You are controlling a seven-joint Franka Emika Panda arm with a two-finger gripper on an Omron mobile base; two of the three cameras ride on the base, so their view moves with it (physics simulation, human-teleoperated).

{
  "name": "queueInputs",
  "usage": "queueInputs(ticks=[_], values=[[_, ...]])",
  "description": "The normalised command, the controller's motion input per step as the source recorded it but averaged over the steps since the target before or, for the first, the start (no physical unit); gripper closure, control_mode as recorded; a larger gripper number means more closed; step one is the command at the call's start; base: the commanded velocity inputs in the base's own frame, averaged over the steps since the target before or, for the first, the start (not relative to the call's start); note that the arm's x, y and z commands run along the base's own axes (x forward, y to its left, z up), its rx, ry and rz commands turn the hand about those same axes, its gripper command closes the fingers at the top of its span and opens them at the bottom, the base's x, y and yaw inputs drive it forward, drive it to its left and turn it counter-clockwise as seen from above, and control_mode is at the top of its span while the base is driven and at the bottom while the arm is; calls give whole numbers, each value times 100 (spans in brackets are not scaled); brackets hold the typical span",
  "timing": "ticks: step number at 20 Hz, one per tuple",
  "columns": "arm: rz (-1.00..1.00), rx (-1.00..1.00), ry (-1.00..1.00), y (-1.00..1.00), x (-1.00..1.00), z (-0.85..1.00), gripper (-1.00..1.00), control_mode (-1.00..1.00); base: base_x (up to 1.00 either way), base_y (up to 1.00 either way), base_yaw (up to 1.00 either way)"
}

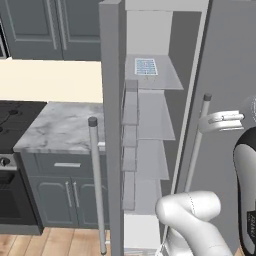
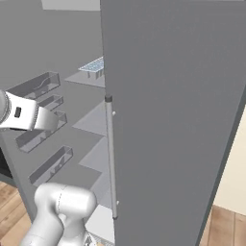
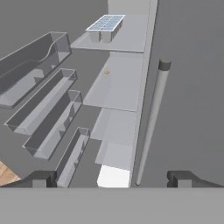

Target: Open the freezer door, pick up the ice cube tray from the freezer, and place it on the dining counter.

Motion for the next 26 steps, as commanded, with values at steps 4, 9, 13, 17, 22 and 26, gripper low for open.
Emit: queueInputs(ticks=[4,9,13,17,22,26], values=[[0,0,0,0,0,0,-100,100,2,55,0],[0,0,0,0,0,0,-100,100,-5,60,0],[0,0,0,0,0,0,-100,100,-16,51,0],[0,0,0,0,0,0,-100,100,2,49,0],[0,0,0,0,0,0,-100,100,49,11,0],[0,0,0,0,0,0,-100,100,59,0,0]])
